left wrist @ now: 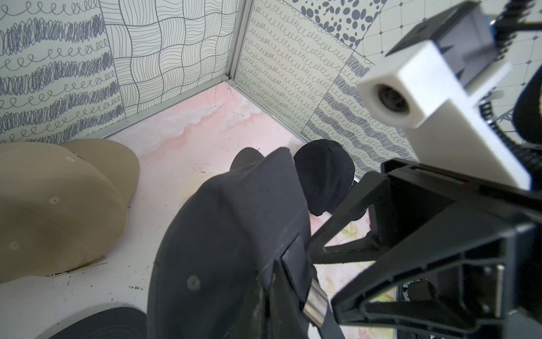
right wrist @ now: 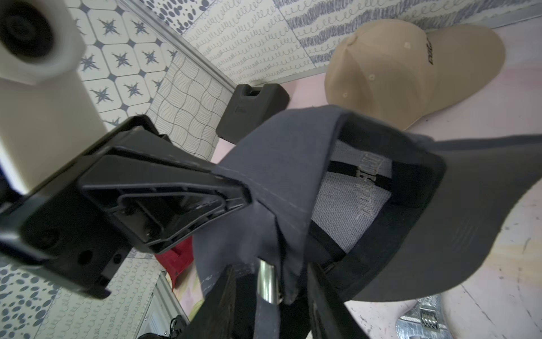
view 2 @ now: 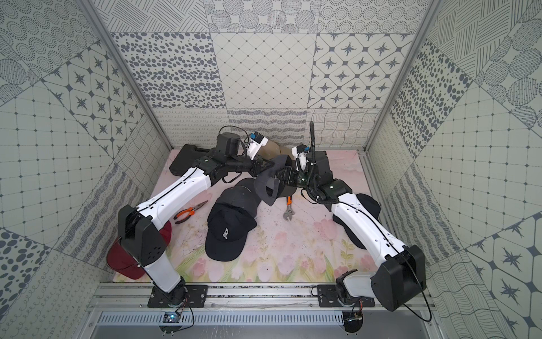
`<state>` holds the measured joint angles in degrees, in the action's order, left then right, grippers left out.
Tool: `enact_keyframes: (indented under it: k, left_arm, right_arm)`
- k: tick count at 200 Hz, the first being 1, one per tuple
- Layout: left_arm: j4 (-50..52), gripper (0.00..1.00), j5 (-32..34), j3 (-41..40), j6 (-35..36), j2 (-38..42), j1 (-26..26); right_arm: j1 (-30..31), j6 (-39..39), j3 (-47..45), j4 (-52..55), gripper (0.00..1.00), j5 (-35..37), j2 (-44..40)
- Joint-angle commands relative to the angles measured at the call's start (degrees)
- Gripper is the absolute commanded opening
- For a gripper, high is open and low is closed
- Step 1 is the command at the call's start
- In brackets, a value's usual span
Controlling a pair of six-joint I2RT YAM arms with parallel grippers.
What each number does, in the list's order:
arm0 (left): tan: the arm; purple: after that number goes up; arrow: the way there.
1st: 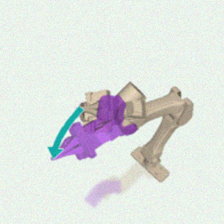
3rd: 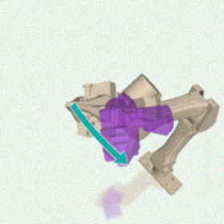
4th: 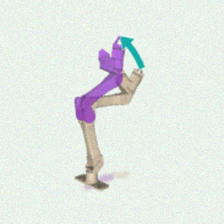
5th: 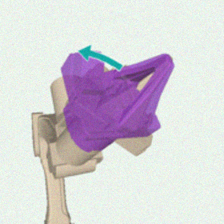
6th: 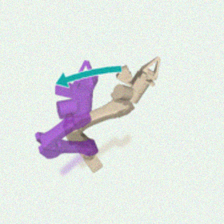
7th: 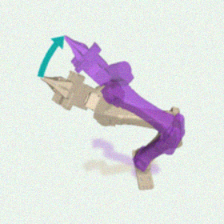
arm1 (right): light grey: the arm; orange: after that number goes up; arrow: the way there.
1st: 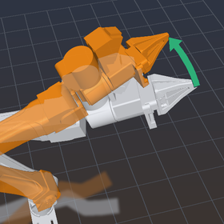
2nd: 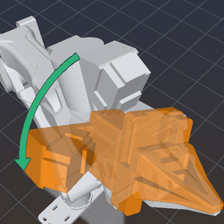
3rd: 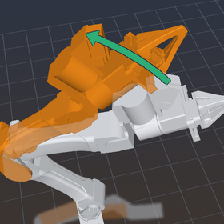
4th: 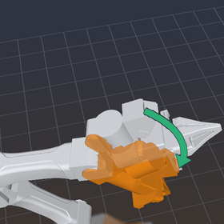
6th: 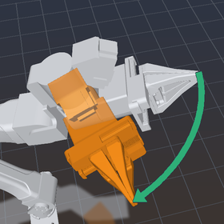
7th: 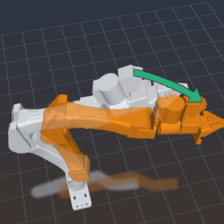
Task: Open the adjustable buckle of the baseball cap
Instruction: Open the adjustable buckle on the baseball cap.
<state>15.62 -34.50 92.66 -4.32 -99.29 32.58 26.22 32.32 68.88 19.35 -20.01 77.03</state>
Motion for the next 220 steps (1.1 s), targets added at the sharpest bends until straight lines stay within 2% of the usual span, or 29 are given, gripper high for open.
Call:
enact_keyframes:
  k: [1, 100, 151, 184, 220]
  left_arm:
    - [-4.76, 0.00, -0.64, -0.29, -0.47, 0.85, 0.44]
    - [-3.79, 0.00, -1.71, -0.20, 1.02, 0.62, 2.07]
    - [-3.51, 0.00, -1.10, -0.29, 0.56, 0.76, 2.14]
    - [-3.40, 0.00, -0.93, -0.29, 0.45, 0.49, 2.05]
    - [-3.15, 0.00, -0.20, -0.10, 0.02, 0.24, 2.14]
  right_arm:
    - [1.01, -1.52, 2.81, 0.45, 0.39, 6.24, 1.16]
    - [4.57, -4.03, 6.66, 2.32, 0.41, 16.32, 4.99]
    - [4.63, -4.81, 5.93, 3.66, 0.34, 24.08, 3.79]
    - [4.61, -4.81, 6.17, 3.42, 0.29, 22.73, 3.95]
    - [4.56, -4.54, 5.87, 3.66, 0.17, 22.45, 3.39]
